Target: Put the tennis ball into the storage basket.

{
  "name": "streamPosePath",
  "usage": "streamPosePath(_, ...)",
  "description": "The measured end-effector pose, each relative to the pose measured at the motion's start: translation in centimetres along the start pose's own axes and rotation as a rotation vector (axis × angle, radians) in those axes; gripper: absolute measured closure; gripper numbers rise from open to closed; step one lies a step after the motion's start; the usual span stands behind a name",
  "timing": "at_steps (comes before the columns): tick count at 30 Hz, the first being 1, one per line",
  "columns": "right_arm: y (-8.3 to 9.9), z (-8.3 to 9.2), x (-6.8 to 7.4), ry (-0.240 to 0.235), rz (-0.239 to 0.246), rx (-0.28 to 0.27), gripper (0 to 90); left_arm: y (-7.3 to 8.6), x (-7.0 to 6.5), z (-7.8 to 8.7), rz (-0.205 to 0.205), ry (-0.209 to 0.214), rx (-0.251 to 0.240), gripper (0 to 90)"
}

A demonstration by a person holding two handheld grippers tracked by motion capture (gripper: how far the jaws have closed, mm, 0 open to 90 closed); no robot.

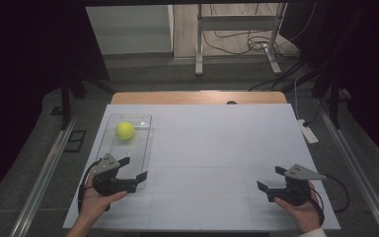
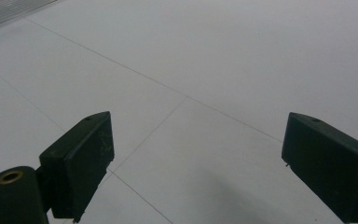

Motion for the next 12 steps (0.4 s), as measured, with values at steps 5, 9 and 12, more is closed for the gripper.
streamPosePath(5,-0.01,0.00,0.00,-0.003,-0.001,-0.004,9.4,0.03,-0.03,0.01,-0.001,0.001,-0.003,14.8)
streamPosePath(9,-0.05,0.00,0.06,-0.001,0.002,-0.001,9.4,-0.02,-0.05,0.08,-0.001,-0.003,-0.009,14.8)
streamPosePath(12,-0.07,0.02,0.08,-0.002,0.002,-0.004,9.4,-0.03,-0.04,0.07,-0.002,-0.004,-0.010,14.7)
Point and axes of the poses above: each handheld gripper's, and its own axes: z roughly backward along the jaws, y roughly out of its underside, x roughly to its left, the point moved 3 cm from there along -z, roughly forward along the jaws, and after that the axes turned 7 degrees about z, right-handed, at the moved point
